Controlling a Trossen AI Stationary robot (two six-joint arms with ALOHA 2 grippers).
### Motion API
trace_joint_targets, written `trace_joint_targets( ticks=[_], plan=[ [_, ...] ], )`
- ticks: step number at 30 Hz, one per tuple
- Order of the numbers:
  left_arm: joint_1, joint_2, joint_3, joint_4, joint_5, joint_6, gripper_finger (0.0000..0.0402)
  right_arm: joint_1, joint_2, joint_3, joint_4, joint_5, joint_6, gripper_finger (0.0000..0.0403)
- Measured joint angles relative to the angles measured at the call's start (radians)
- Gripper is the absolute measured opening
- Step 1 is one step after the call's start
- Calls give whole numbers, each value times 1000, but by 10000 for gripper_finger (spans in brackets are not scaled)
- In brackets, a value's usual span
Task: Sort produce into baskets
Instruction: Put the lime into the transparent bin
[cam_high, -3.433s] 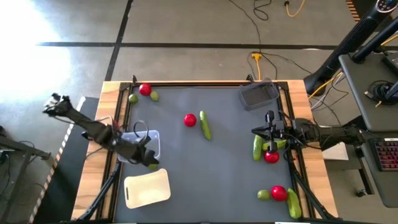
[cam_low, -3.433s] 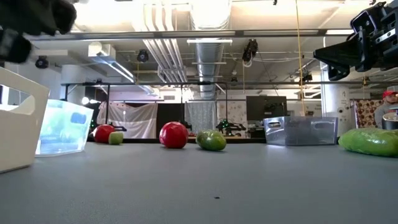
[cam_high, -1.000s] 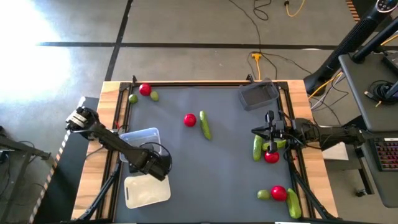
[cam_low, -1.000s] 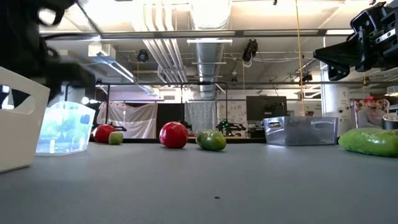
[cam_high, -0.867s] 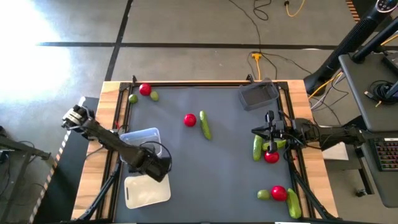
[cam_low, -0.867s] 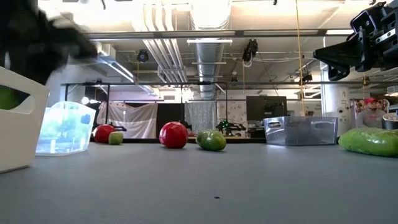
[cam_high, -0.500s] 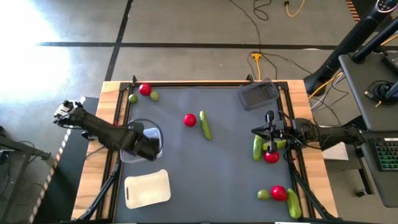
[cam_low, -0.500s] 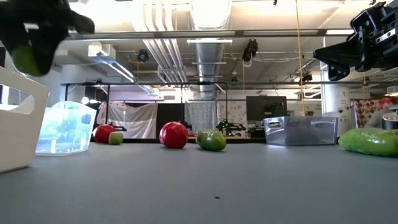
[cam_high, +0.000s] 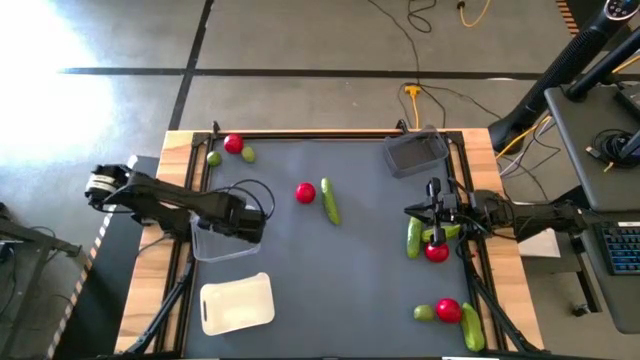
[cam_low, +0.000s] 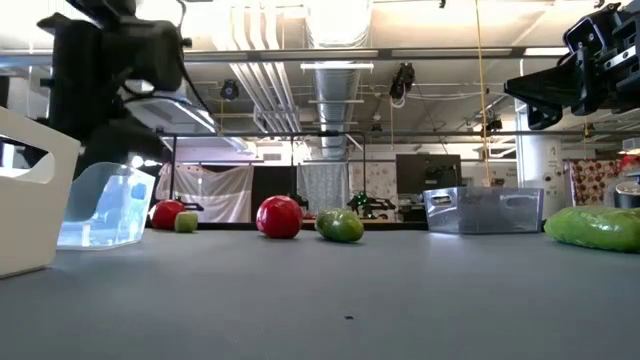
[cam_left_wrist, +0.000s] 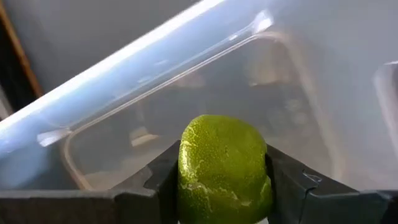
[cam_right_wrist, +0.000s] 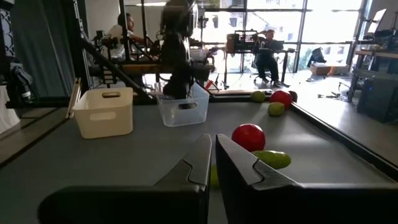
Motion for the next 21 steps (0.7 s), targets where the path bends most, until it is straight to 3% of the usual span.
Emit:
trace_joint_targets(
  ticks=[5,13,21],
  plan=[
    [0,35,4,23,4,53,183,0,0,0,0,0,0,18],
    [4,57,29,191,-11,110,246,0,0,0,0,0,0,18],
    [18,24,203,76,-52,214,299,0,0,0,0,0,0,18]
  ],
)
